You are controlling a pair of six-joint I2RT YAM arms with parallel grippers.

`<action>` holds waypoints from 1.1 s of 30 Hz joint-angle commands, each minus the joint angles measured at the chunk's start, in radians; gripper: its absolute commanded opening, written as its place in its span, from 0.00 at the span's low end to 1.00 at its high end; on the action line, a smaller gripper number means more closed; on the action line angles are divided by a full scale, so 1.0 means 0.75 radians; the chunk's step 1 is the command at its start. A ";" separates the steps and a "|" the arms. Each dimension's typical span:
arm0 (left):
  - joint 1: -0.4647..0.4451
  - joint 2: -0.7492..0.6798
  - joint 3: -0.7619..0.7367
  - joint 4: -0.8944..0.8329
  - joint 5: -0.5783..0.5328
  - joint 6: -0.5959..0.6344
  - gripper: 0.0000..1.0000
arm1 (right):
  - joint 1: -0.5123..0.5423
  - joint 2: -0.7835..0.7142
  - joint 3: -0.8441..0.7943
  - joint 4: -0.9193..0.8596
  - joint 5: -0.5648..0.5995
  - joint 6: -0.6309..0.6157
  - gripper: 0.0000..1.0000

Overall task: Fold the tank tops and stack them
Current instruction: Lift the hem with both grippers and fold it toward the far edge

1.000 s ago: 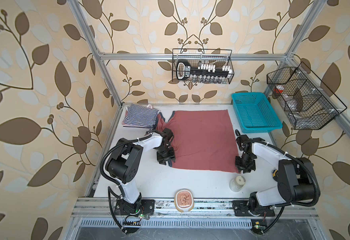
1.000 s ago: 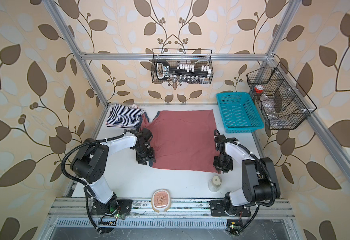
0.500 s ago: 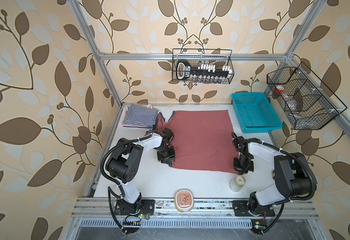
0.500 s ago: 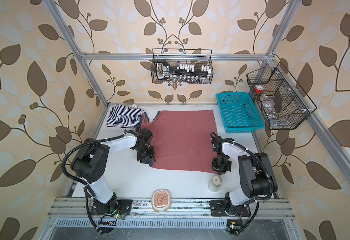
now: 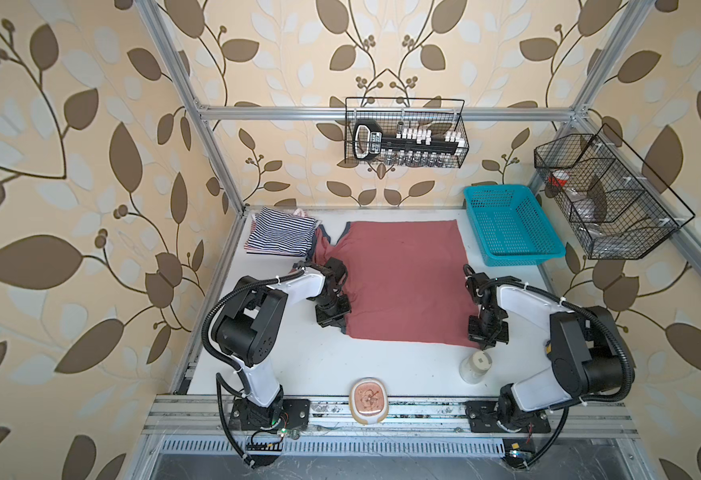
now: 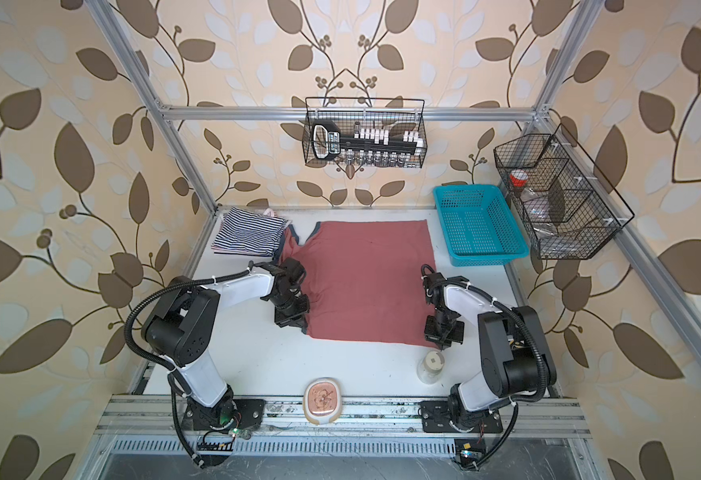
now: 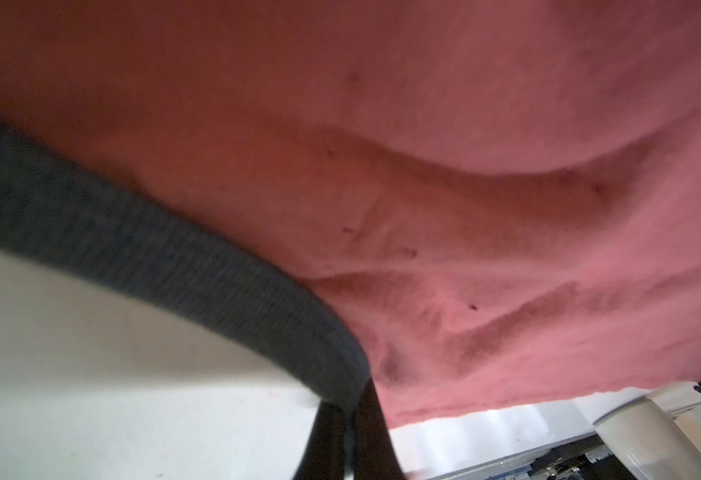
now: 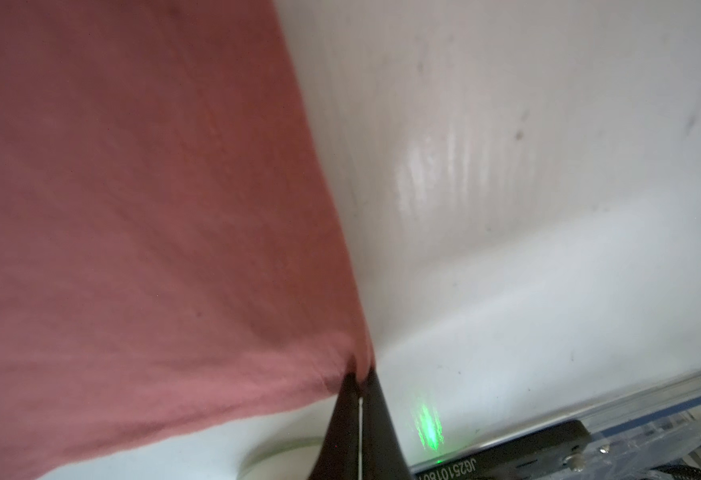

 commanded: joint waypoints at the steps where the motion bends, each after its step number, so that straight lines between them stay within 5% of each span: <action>1: -0.010 -0.068 0.002 -0.049 -0.034 0.000 0.00 | -0.006 -0.114 0.047 -0.072 0.054 0.028 0.00; 14: -0.010 -0.179 0.130 -0.141 -0.064 -0.013 0.00 | -0.064 -0.205 0.195 -0.130 0.054 -0.038 0.00; 33: 0.039 0.090 0.491 -0.267 -0.131 0.064 0.00 | -0.164 0.162 0.588 -0.131 -0.004 -0.245 0.00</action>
